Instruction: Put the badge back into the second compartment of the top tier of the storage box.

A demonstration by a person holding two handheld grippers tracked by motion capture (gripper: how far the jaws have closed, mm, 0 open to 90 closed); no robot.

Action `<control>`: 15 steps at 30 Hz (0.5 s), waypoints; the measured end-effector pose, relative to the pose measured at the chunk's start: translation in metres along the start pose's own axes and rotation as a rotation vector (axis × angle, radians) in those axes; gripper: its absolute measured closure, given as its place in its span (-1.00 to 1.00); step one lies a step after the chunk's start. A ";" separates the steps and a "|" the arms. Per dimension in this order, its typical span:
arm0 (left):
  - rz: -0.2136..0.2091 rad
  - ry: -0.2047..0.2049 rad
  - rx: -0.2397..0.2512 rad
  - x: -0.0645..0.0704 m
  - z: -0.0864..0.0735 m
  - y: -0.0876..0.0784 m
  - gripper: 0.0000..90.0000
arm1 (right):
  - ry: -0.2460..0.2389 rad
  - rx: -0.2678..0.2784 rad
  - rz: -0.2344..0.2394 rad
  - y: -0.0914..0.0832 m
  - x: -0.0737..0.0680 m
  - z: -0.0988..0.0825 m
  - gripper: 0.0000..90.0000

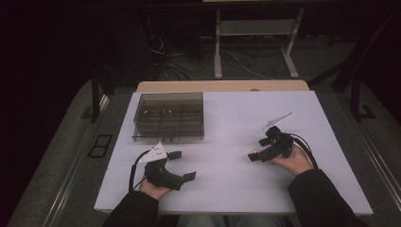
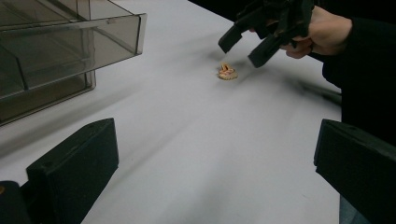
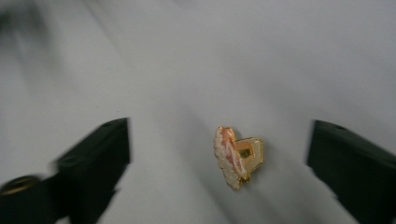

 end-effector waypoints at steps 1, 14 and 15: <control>0.000 0.000 0.000 0.000 0.000 0.000 -1.00 | 0.000 0.000 0.000 0.000 0.000 0.000 -0.64; -0.003 0.000 -0.001 0.000 0.000 0.000 -1.00 | 0.011 -0.018 -0.007 0.004 0.008 -0.003 -0.32; -0.004 -0.001 -0.001 0.000 0.000 0.000 -1.00 | 0.007 -0.020 -0.011 0.004 0.009 -0.003 -0.29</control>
Point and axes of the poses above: each handheld gripper's, and its own axes: y roughly forward along the jaws, z roughly out of its top, x roughly to its right, the point moved 5 cm from there along y, roughly forward along the jaws
